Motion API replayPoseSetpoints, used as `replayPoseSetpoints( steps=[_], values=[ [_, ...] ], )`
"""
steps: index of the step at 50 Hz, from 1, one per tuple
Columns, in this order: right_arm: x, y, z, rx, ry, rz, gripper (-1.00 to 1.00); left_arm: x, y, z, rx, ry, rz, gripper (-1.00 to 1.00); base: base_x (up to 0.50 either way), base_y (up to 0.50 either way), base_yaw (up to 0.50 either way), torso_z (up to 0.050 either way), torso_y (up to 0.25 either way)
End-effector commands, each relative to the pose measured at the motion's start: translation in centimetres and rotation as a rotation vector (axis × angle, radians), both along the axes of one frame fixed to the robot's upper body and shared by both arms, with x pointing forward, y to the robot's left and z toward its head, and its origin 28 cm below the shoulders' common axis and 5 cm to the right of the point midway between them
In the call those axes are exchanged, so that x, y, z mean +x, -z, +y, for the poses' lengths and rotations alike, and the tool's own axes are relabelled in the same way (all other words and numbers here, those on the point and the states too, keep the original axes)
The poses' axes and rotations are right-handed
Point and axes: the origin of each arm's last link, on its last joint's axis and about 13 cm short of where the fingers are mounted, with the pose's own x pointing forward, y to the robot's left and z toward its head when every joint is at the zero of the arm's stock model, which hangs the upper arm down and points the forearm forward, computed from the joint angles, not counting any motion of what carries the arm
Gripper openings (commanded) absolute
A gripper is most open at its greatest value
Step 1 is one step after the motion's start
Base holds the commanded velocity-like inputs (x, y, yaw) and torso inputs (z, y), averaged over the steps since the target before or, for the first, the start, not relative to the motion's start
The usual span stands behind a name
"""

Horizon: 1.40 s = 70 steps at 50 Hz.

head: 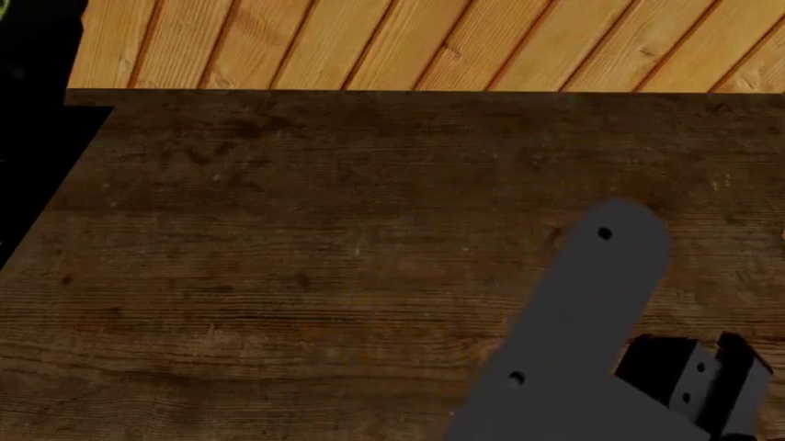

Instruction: Place the avocado, onion, tomato and bell pepper on the cutting board.

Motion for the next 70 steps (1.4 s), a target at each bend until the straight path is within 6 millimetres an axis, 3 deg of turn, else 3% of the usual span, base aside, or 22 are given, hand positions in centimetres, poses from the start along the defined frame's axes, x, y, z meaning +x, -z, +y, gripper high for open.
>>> replayPoseSetpoints(
  steps=[1,18,31,70],
  values=[
    [0.7,1.3,-0.2,0.032,0.018,0.013,1.00,0.1,0.0,-0.1,-0.013,-0.002,0.001,-1.00,0.00,0.00,0.00,0.000,0.000],
    [2.1,3.6,-0.1,0.084,0.008,0.068,1.00,0.2,0.3,0.0,-0.012,-0.003,0.005,-1.00,0.00,0.00,0.00,0.000,0.001],
    [2.3,5.0,0.5,0.104,-0.016,0.119,1.00,0.1,0.1,0.0,-0.014,-0.002,0.002,-1.00,0.00,0.00,0.00,0.000,0.001],
    [3.4,8.7,-0.3,0.104,0.034,0.195,1.00,0.3,0.7,0.0,-0.021,0.003,0.017,-1.00,0.00,0.00,0.00,0.000,0.001]
  ],
)
